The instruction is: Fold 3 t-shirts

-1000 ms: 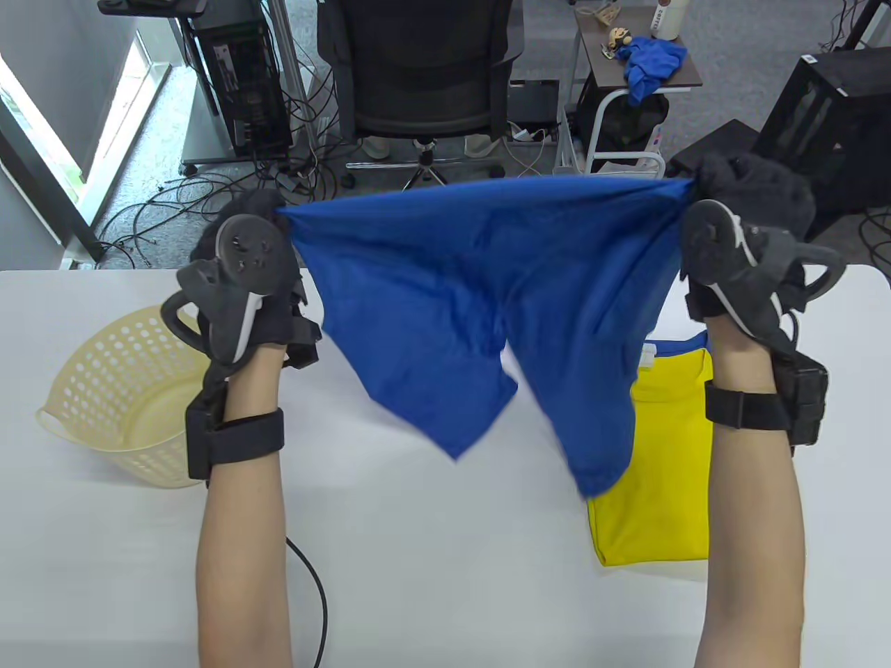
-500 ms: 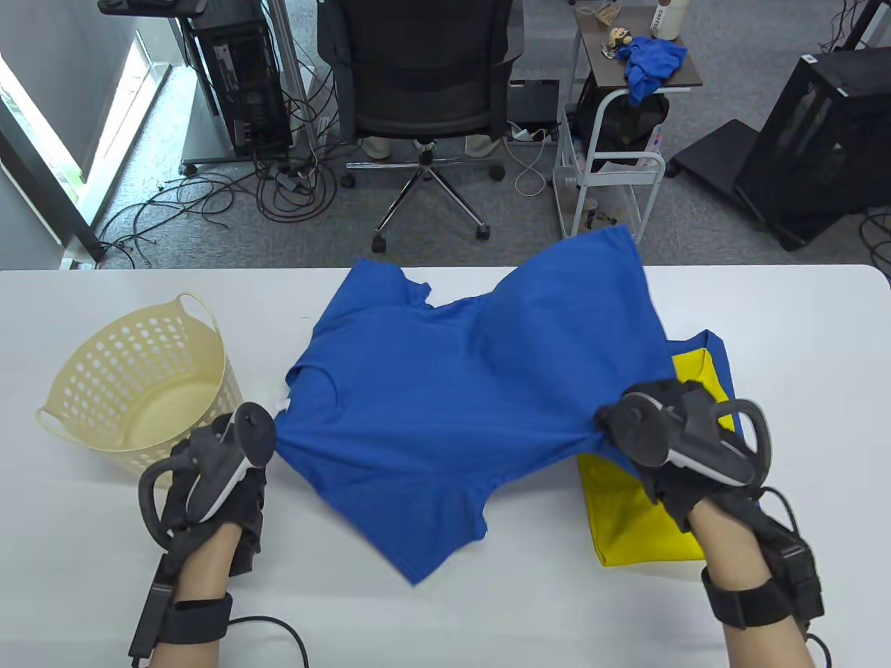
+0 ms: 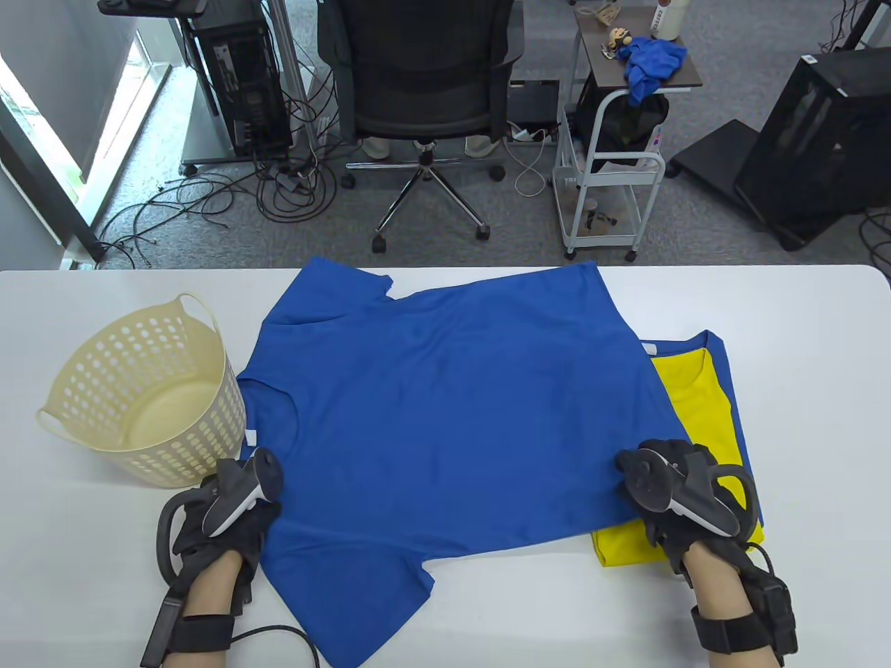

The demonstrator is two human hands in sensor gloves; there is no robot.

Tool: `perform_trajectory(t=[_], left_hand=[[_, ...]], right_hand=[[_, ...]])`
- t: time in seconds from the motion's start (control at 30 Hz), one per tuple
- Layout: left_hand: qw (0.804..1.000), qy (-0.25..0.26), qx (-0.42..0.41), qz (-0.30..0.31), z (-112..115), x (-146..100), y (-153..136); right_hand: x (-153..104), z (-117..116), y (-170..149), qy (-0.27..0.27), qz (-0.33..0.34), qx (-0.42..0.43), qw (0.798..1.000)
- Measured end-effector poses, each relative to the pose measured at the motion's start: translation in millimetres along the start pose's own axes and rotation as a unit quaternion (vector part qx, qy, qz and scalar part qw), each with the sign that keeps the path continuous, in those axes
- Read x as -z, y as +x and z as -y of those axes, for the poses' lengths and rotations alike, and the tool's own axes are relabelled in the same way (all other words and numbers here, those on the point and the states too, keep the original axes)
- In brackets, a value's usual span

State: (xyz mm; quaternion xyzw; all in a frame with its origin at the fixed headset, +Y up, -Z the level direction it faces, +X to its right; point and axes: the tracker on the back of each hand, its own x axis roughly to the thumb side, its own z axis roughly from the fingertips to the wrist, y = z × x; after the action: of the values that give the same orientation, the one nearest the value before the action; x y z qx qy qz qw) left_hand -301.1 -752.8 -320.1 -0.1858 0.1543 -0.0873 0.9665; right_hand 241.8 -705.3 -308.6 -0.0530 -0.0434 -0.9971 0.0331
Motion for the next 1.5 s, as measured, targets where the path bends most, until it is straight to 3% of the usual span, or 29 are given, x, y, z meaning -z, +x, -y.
perform_trajectory(t=[0.13,0.23,0.33,0.47,0.63,0.73,0.83,0.9,1.0,1.13,1.27,1.4,1.5], left_hand=[[1.0,0.0,0.006,-0.01,1,-1,-2],[1.0,-0.001,0.006,-0.014,2,-3,-2],[1.0,0.0,0.008,-0.014,3,-5,-1],[1.0,0.001,0.008,-0.014,3,-5,-1],[1.0,-0.001,0.007,-0.015,3,-5,-2],[1.0,-0.002,0.001,-0.011,4,-3,-2],[1.0,-0.004,-0.011,0.004,4,-1,-3],[1.0,-0.003,-0.022,0.009,1,-3,-5],[0.998,0.035,-0.049,0.005,-8,-9,-14],[0.995,0.049,-0.091,0.01,-13,-15,-28],[0.997,0.022,-0.069,-0.005,-5,-11,-30],[0.999,-0.003,-0.034,-0.016,0,-6,-25],[0.999,0.023,-0.043,-0.018,-5,-8,-26]], right_hand=[[-1,-7,0,0.052,0.003,0.005,0.999],[-5,-2,-1,0.05,0.001,-0.032,0.998],[-5,-8,-2,0.092,-0.008,-0.057,0.994],[3,-18,-2,-0.016,-0.034,-0.078,0.996],[-6,5,-5,-0.038,-0.034,-0.063,0.997],[-20,21,-5,0.014,-0.012,-0.045,0.999],[-19,14,-3,0.089,-0.002,-0.054,0.995],[-15,6,-7,0.11,-0.008,-0.06,0.992],[-12,5,-23,0.081,-0.024,0.013,0.996],[-8,-3,-46,-0.079,-0.091,0.045,0.992],[-4,-16,-57,-0.084,-0.126,0.037,0.988],[3,-28,-60,-0.013,-0.132,0.027,0.991],[2,-20,-55,-0.053,-0.129,0.006,0.99]])
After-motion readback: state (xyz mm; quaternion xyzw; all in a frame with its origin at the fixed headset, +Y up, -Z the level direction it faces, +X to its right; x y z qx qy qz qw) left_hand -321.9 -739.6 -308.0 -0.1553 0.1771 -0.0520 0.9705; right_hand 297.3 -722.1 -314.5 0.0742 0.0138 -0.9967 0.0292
